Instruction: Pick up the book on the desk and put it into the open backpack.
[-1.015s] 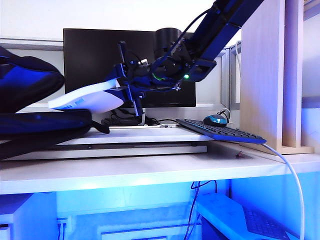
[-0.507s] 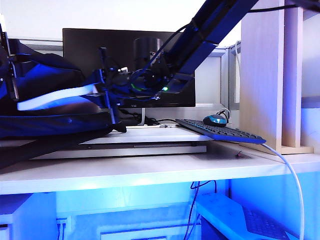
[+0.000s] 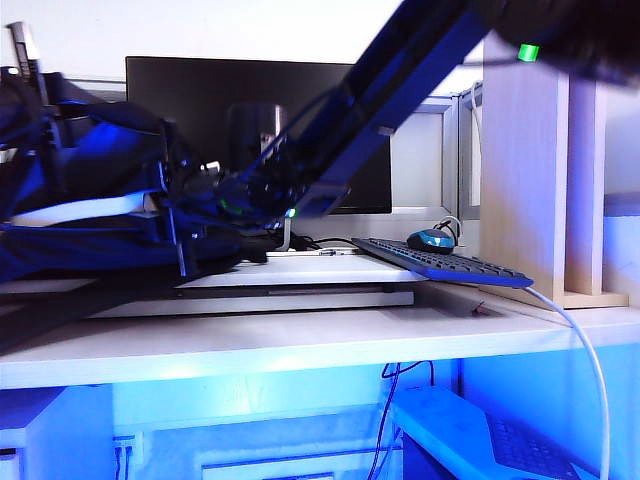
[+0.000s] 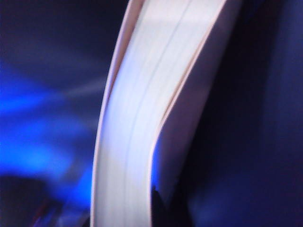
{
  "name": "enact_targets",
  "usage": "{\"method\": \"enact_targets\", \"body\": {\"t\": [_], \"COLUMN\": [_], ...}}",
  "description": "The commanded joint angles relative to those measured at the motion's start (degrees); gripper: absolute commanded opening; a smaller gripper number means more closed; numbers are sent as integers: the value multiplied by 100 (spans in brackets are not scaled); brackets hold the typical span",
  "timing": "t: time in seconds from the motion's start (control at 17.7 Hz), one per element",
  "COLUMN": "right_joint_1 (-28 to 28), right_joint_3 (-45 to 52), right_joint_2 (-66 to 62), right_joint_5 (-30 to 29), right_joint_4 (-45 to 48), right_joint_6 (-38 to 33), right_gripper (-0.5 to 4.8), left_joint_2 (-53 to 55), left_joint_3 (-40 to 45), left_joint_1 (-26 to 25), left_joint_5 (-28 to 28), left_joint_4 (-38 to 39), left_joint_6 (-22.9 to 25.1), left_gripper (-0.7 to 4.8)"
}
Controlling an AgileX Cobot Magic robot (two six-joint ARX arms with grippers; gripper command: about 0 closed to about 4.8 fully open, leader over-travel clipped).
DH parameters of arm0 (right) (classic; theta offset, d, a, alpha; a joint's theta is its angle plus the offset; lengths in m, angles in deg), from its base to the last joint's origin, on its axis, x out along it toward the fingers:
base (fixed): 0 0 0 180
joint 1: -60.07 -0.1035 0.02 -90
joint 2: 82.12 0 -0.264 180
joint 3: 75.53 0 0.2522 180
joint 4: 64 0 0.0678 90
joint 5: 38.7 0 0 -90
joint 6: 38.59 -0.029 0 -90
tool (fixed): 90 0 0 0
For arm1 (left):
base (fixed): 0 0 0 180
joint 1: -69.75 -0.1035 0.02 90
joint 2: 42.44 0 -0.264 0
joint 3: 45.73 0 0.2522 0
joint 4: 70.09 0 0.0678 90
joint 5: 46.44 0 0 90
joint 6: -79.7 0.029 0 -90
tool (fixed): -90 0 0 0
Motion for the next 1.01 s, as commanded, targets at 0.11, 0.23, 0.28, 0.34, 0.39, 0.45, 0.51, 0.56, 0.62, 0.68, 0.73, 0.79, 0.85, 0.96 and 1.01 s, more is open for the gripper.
{"method": "enact_targets", "body": {"t": [0.11, 0.23, 0.28, 0.34, 0.39, 0.45, 0.51, 0.56, 0.62, 0.68, 0.73, 0.79, 0.85, 0.96, 1.01], "right_joint_1": [55, 151, 289, 428, 525, 597, 678, 732, 765, 826, 859, 887, 920, 940, 938], "right_joint_3": [-302, -304, -304, -304, -306, -306, -306, -308, -313, -315, -315, -317, -352, -566, -649], "right_joint_2": [-76, -76, -74, -74, -63, -59, -59, -57, -57, -50, -48, -37, -28, -28, -28], "right_joint_5": [-37, 20, -63, -166, -197, -216, -243, -238, -240, -256, -254, -238, -240, -260, -254], "right_joint_4": [162, 61, -85, -219, -365, -380, -420, -452, -472, -507, -505, -507, -507, -538, -566], "right_joint_6": [-26, 105, 114, 306, 564, 667, 697, 745, 835, 866, 887, 925, 957, 955, 957], "right_gripper": [44, 357, 403, 404, 404, 404, 404, 404, 404, 404, 404, 404, 400, 399, 393], "left_joint_2": [-94, -96, -94, -94, -94, -94, -94, -94, -94, -94, -94, -96, -94, -94, -94], "left_joint_3": [-146, -149, -149, -149, -149, -149, -149, -149, -149, -149, -149, -149, -149, -149, -149], "left_joint_1": [79, -20, -101, -236, -313, -380, -426, -426, -422, -404, -387, -369, -369, -334, -330], "left_joint_5": [-216, -170, -173, -234, -317, -409, -708, -826, -846, -927, -1027, -1073, -1235, -1558, -1637], "left_joint_4": [-256, -256, -225, -133, -24, 37, 146, 280, 400, 503, 511, 557, 680, 1510, 1843], "left_joint_6": [39, 369, 769, 1053, 1185, 1196, 1132, 850, 595, 321, 166, 79, 74, 549, 723], "left_gripper": [25, 211, 258, 277, 289, 295, 337, 352, 352, 353, 352, 353, 355, 387, 404]}}
